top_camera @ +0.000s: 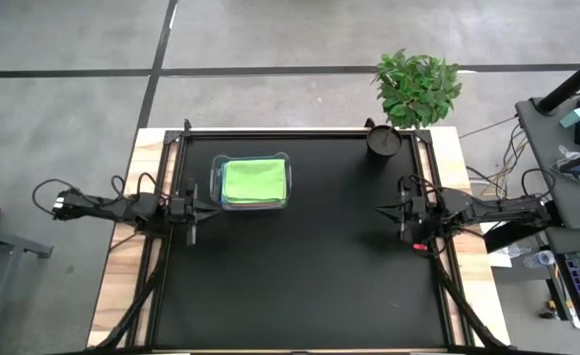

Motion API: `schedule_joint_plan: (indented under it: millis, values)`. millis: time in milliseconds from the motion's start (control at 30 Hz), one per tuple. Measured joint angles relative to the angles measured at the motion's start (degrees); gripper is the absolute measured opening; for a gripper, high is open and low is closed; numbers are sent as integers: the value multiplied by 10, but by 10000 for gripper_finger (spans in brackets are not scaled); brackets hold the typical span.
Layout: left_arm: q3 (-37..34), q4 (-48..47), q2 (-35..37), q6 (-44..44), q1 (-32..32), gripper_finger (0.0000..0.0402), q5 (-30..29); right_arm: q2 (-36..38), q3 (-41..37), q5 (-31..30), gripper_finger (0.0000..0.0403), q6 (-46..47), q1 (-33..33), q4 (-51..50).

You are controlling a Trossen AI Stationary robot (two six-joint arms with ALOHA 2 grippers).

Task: Fold microfiber towels
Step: Return to Home Position

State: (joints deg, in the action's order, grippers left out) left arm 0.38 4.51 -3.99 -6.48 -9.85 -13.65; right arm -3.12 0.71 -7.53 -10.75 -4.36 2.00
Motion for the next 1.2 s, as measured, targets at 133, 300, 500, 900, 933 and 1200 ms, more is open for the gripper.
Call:
schedule_joint_plan:
  millis: [133, 300, 500, 900, 933, 1200]
  values:
    - [0, 0, -6, 0, 0, 0, 0, 0, 0, 0, 18, 29, 0, 0]
    - [0, 0, -11, 0, 0, 0, -1, 0, 0, 0, 18, 77, 0, 0]
    - [-1, 0, -12, 0, 0, 0, -1, 0, 0, 0, 18, 112, 0, 0]
    - [-1, 0, -12, 0, 0, 0, -1, 0, -1, 0, 18, 112, 0, 0]
    - [-1, 0, -12, 0, 0, 0, -1, 0, -1, 0, 18, 112, 0, 0]
    - [-1, 0, -12, 0, 0, 0, -1, 0, -1, 0, 18, 112, 0, 0]
